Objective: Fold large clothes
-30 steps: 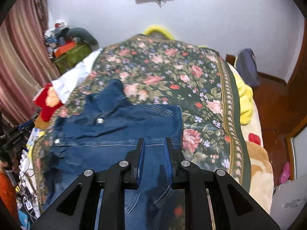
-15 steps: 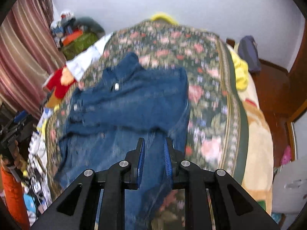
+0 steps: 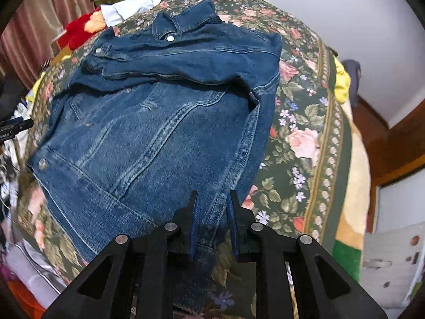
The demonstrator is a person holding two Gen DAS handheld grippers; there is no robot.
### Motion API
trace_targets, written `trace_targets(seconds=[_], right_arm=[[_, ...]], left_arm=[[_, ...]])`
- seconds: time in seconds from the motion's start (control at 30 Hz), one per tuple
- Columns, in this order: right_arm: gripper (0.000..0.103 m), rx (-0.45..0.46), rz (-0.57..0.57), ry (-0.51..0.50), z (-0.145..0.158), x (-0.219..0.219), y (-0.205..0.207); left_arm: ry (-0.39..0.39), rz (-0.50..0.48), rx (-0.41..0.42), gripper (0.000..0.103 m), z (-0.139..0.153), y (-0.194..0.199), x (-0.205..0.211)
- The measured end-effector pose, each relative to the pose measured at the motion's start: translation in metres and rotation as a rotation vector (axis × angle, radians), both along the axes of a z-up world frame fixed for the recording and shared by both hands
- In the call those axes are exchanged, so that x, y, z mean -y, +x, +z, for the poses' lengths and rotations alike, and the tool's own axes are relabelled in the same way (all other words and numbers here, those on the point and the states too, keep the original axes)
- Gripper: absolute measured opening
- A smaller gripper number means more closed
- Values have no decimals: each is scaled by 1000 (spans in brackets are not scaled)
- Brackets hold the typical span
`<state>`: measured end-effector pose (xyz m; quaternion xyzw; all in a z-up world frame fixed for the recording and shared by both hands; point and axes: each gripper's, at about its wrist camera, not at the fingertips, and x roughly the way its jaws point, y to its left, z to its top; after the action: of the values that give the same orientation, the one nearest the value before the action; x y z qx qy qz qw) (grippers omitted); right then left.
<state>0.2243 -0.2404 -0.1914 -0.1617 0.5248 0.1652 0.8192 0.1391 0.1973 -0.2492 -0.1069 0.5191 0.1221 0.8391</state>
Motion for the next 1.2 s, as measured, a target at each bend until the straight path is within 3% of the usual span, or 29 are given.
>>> trace_targets(seconds=[0.1, 0.17, 0.23, 0.43, 0.5, 0.57, 0.63, 0.7, 0.77, 0.83, 0.97, 1.2], right_arm=[[38, 31, -29, -47, 3, 1, -2], [71, 71, -63, -88, 5, 7, -3], [75, 73, -85, -58, 8, 17, -4], [75, -60, -183, 205, 21, 46, -4], [75, -118, -194, 305, 19, 48, -5], [75, -184, -193, 384, 10, 45, -5], [74, -193, -191, 394, 3, 37, -8], [66, -161, -182, 398, 3, 30, -11], [45, -160, -172, 425, 4, 25, -12], [38, -159, -170, 455, 5, 22, -12], [21, -152, -170, 468, 6, 18, -8], [17, -48, -128, 543, 43, 22, 9]], left_arm=[[-57, 1, -33, 90, -19, -8, 2], [-87, -3, -56, 90, -31, -14, 6], [-121, 0, -75, 90, -43, -18, 9], [-235, 39, -63, 87, -56, -23, 7], [-271, 27, -52, 79, -56, -24, 7], [-310, 13, -37, 64, -57, -22, 11], [-331, 2, -29, 54, -56, -21, 15], [-303, -1, -28, 51, -54, -19, 21], [-246, -3, -30, 32, -49, -14, 29], [-235, -11, -20, 23, -41, -10, 30], [-213, -27, 58, 18, -9, -6, 33], [-170, -109, 268, 18, 74, 20, 36]])
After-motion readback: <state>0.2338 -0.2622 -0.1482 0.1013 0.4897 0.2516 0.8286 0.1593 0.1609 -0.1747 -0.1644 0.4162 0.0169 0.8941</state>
